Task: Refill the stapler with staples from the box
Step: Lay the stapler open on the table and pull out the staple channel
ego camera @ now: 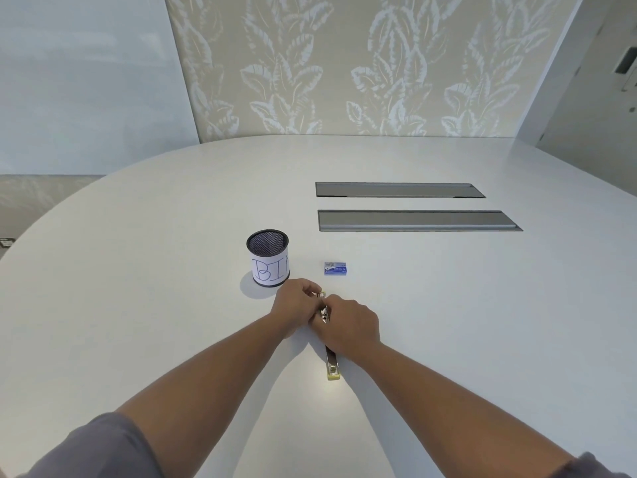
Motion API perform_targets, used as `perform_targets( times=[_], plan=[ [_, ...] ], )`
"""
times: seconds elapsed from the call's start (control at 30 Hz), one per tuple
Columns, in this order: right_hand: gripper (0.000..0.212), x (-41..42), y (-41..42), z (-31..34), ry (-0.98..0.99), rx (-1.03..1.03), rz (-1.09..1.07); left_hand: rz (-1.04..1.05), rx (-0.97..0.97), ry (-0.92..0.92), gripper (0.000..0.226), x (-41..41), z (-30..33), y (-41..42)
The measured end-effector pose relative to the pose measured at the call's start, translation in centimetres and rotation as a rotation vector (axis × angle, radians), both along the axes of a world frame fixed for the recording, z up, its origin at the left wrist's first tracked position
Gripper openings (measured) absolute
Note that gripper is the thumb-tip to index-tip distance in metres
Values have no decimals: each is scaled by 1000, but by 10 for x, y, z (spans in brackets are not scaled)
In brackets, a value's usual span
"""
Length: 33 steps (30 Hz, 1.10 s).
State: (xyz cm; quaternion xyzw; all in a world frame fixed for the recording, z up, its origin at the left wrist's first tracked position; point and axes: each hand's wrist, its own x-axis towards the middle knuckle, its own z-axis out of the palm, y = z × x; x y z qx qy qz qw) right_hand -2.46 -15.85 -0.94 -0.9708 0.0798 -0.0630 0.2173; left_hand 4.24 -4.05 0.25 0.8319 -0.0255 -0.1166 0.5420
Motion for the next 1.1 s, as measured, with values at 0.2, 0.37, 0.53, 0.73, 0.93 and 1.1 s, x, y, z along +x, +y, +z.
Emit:
perform_targets(
  times=[0.2,0.37,0.53,0.73,0.93,1.1],
  plan=[
    [32,-4,-16,-7,-52,124,22,-41,104,-197,23,2,-7,7],
    [35,-2,-26,-4,-49,227,88,-194,309,-455,42,1,-17,14],
    [42,7,-39,1,26,272,163,-237,328,-537,57,0,-29,14],
    [48,12,-38,7,62,243,220,-207,330,-485,58,3,-36,14],
    [38,16,-38,7,104,307,176,-184,337,-514,53,3,-38,12],
    [24,18,-37,10,138,347,158,-197,361,-592,27,0,-30,10]
  ],
)
